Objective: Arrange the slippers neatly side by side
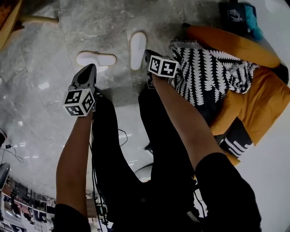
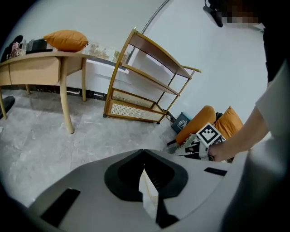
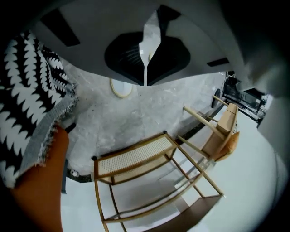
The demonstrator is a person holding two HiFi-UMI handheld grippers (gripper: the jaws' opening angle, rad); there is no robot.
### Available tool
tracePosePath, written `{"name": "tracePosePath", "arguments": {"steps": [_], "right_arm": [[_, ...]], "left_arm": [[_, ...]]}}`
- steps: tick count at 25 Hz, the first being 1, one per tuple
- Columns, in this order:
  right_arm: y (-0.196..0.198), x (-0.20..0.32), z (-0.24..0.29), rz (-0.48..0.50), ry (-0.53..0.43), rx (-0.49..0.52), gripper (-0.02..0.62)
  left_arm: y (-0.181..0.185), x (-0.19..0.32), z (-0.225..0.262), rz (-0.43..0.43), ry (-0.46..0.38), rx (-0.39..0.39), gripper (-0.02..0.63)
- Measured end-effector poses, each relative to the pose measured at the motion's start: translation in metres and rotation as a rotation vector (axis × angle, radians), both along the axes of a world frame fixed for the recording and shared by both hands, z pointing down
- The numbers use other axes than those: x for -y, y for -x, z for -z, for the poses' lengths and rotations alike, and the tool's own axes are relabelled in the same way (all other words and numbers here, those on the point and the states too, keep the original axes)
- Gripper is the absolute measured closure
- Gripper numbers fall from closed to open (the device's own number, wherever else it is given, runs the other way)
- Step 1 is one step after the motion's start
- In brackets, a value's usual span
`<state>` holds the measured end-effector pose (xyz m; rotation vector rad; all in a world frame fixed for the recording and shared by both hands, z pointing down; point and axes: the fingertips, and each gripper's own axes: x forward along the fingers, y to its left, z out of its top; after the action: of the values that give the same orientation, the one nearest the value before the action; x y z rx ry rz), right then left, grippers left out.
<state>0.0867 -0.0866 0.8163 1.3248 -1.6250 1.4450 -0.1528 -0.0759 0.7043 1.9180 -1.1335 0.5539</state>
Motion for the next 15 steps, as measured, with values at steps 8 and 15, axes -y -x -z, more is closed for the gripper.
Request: {"name": "tracePosePath", "arguments": {"steps": [8,15], "right_arm": [[0.029,0.028,0.154,-0.005,-0.245,0.134,0.563],[0.030,0.017,0.240,-0.053,-0.397,0.153,0.563]], "left_arm": [[-0.003,0.026,0.109,0.012,-0.050,-0.012,0.591],[-0.015,0.019,0.161,0.069,-0.082,-0.061,0.591]]}}
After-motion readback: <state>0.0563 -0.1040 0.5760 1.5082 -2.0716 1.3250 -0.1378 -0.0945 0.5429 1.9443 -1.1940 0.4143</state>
